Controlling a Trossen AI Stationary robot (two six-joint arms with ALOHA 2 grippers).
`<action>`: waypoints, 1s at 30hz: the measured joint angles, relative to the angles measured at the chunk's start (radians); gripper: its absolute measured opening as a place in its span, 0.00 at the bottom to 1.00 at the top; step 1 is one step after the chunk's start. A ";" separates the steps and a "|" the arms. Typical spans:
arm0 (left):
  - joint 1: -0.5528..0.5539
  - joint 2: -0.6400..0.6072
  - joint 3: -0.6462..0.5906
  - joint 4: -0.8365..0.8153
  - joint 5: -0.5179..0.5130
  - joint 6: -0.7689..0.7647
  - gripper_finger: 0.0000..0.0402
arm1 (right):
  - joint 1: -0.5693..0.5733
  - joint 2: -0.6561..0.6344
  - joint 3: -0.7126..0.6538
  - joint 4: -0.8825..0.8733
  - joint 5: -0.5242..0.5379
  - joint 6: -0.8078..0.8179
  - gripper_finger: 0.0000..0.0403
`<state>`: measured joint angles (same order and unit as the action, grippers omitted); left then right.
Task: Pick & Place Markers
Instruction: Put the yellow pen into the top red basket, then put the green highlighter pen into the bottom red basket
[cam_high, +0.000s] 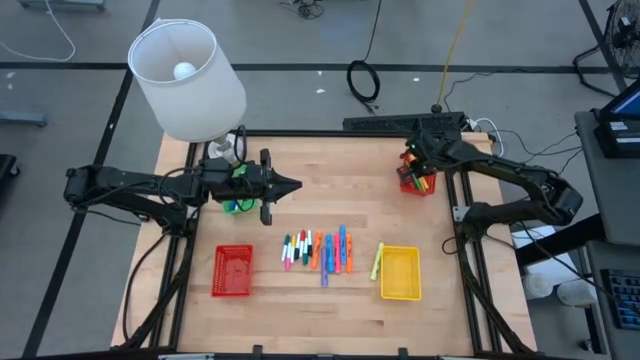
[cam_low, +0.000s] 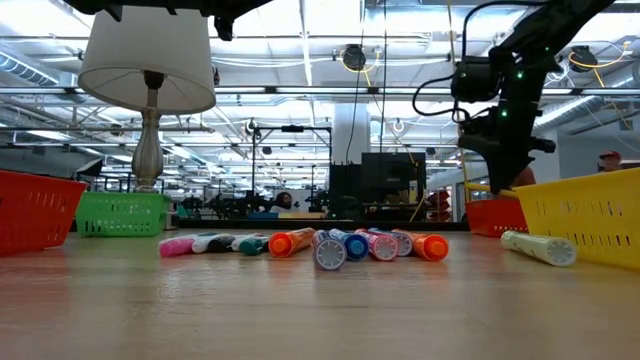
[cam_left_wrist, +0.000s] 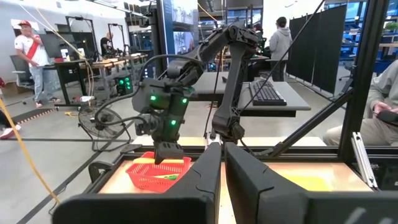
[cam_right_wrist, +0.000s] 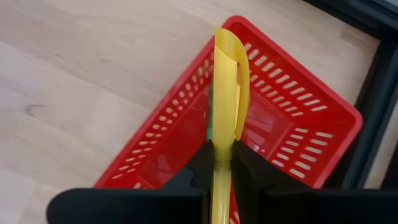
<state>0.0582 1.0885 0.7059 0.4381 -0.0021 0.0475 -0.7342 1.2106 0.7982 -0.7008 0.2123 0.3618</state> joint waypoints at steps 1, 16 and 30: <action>0.000 0.000 0.000 0.000 0.000 0.000 0.08 | -0.005 0.000 0.000 -0.003 0.000 -0.002 0.06; 0.000 0.000 0.000 0.000 0.000 0.000 0.08 | -0.018 0.000 0.000 -0.030 0.000 0.011 0.26; 0.000 0.000 0.000 0.000 0.000 0.000 0.08 | 0.040 -0.131 0.000 0.272 -0.270 -0.096 0.32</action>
<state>0.0583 1.0885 0.7059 0.4381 -0.0021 0.0476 -0.6944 1.0800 0.7982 -0.4290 -0.0581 0.2655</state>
